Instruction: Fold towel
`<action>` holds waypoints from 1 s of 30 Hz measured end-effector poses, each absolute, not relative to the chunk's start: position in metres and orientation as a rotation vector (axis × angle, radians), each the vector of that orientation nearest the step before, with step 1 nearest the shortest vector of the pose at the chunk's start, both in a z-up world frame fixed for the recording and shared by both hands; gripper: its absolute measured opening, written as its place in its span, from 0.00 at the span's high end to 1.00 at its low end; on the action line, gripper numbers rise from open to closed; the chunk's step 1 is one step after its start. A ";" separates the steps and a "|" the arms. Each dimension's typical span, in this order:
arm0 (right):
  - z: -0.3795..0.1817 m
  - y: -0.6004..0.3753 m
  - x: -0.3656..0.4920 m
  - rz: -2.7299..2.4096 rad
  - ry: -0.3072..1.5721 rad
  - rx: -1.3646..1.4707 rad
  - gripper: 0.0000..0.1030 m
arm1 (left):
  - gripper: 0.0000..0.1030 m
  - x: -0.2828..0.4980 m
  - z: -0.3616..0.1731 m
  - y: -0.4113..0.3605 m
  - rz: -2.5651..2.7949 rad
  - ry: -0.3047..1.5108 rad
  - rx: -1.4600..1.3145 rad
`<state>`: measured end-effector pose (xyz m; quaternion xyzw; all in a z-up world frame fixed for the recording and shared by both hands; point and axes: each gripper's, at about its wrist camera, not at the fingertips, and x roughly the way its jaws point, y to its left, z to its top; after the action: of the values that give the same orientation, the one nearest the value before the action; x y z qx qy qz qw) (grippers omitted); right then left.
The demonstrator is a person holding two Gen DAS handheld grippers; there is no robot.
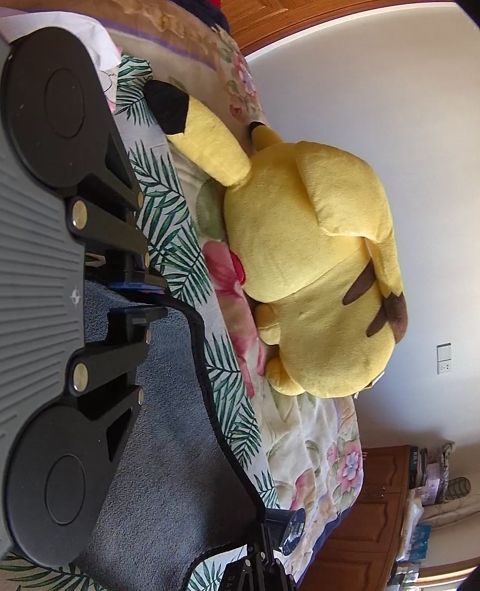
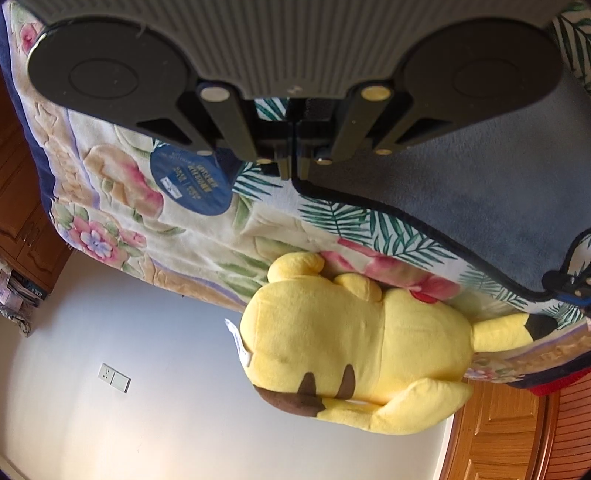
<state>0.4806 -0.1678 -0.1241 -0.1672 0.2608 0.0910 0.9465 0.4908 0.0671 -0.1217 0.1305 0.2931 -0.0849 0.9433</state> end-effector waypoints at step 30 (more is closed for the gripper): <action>-0.038 -0.170 0.374 0.238 0.493 -0.148 0.44 | 0.50 0.384 -0.033 0.068 -0.174 0.551 0.188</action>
<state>0.3738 -0.1701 -0.0378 -0.0728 0.2431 0.1173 0.9601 0.3843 0.0676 -0.0327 0.0924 0.2713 -0.0857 0.9542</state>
